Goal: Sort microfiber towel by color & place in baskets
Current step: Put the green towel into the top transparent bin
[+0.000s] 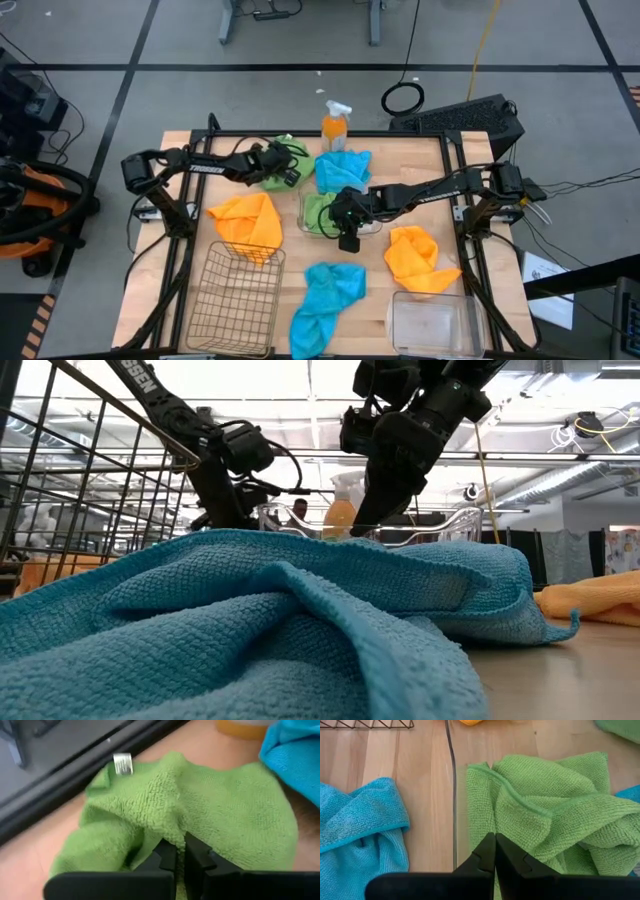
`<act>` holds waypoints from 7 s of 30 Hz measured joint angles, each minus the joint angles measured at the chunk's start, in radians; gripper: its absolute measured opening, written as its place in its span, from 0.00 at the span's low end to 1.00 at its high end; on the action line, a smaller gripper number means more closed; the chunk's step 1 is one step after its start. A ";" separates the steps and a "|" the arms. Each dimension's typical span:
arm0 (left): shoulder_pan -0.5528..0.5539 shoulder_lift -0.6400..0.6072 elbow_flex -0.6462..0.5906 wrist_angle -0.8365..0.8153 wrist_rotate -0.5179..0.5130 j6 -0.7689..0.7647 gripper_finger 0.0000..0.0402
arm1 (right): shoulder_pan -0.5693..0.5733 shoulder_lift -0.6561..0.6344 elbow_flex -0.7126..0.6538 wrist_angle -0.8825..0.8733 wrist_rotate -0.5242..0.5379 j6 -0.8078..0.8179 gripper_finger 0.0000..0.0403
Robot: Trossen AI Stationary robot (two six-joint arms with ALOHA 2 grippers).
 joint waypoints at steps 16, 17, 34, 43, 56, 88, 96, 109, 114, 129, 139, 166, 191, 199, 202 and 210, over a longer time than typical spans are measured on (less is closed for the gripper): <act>-0.106 -0.348 0.003 -0.117 -0.060 0.414 0.02 | 0.001 -0.122 -0.002 0.038 0.068 -0.035 0.00; -0.118 -0.377 0.003 -0.122 -0.061 0.435 0.02 | 0.001 -0.134 -0.002 0.070 0.091 -0.048 0.00; -0.451 -0.650 0.005 -0.078 -0.085 0.605 0.02 | 0.021 -0.089 0.000 0.578 0.204 -0.336 0.47; -0.564 -0.651 0.004 0.040 0.107 0.684 0.01 | -0.012 -0.089 0.000 0.569 0.288 -0.348 0.71; -0.565 -0.651 0.004 -0.163 0.134 0.679 0.01 | 0.144 -0.147 0.000 0.309 0.260 -0.259 0.66; -0.566 -0.554 0.003 -0.084 0.445 0.844 0.02 | 0.007 0.026 -0.001 0.741 -0.152 -0.240 0.94; -0.566 -0.554 0.003 -0.058 0.455 0.879 0.02 | -0.001 0.047 -0.001 0.751 -0.193 -0.267 0.65; -0.561 -0.548 0.003 0.020 0.334 0.658 0.07 | -0.001 -0.015 0.000 0.652 -0.176 -0.240 0.06; -0.563 -0.549 0.003 -0.001 0.288 0.569 0.29 | 0.000 -0.119 0.000 0.474 -0.072 -0.235 0.02; -0.574 -0.554 -0.053 -0.022 0.203 0.457 0.71 | 0.078 -0.349 0.000 0.200 0.207 -0.218 0.02; -0.631 -0.545 -0.177 0.324 0.244 0.652 0.71 | 0.146 -0.372 0.000 0.198 0.087 -0.235 0.02; -0.828 -0.453 -0.195 0.483 -0.014 0.985 0.62 | 0.138 -0.308 0.000 0.256 0.075 -0.262 0.02; -0.865 -0.296 -0.195 0.895 -0.212 1.103 0.62 | 0.121 -0.213 0.000 0.466 0.144 -0.272 0.02; -0.819 -0.293 -0.195 0.916 -0.202 0.981 0.67 | 0.117 -0.197 0.000 0.466 0.208 -0.277 0.02; -0.792 -0.294 -0.195 0.926 -0.129 0.957 0.71 | 0.117 -0.197 0.000 0.467 0.208 -0.272 0.03; -0.733 -0.294 -0.195 0.949 -0.001 0.881 0.65 | 0.117 -0.186 0.000 0.458 0.207 -0.268 0.09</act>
